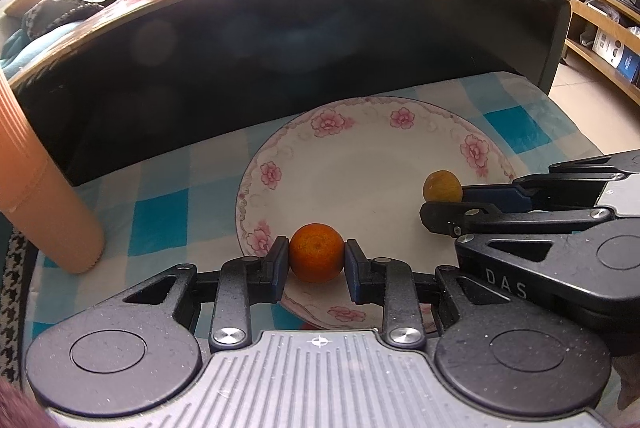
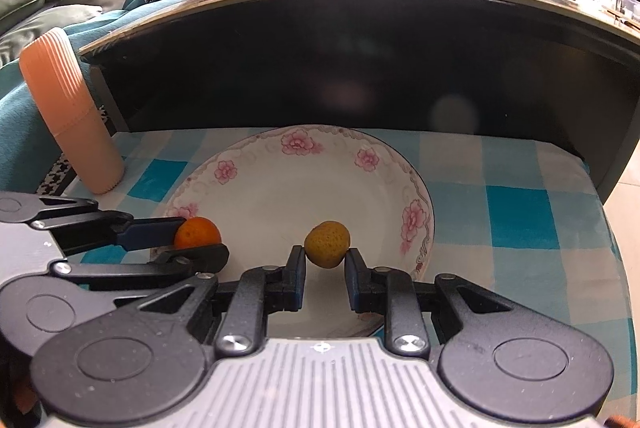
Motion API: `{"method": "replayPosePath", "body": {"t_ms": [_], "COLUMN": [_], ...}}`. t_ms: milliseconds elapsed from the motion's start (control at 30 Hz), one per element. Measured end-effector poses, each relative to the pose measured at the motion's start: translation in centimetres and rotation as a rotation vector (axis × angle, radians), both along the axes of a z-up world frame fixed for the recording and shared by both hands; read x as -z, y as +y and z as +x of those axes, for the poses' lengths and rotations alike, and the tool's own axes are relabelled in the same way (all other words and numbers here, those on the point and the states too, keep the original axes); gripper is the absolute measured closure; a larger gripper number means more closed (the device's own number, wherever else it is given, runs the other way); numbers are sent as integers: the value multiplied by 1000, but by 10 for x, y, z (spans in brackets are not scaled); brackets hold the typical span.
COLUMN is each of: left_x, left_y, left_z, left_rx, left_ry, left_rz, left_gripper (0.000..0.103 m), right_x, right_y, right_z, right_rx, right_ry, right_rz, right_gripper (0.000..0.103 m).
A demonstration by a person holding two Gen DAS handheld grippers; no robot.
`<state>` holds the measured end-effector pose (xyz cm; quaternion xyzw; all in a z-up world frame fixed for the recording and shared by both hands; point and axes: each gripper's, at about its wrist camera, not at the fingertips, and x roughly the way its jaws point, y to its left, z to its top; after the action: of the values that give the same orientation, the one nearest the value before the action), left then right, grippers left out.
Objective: Organize fruits
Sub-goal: 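Carry the orange and yellow fruit in both tools over the white bowl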
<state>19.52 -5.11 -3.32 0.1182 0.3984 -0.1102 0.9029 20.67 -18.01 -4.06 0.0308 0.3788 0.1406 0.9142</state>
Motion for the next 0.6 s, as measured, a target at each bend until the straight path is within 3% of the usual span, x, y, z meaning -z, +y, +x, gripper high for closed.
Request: {"method": "replayPosePath", "body": {"t_ms": [600], "left_x": [2], "left_y": [-1], "left_z": [3], "left_rx": [3], "left_ry": [-1], "left_rz": [1], "left_gripper": [67], "right_x": [3], "right_y": [-1], "right_z": [0], "right_rx": [1], "right_ry": [-9], "right_rz": [-6], "right_gripper": [66]}}
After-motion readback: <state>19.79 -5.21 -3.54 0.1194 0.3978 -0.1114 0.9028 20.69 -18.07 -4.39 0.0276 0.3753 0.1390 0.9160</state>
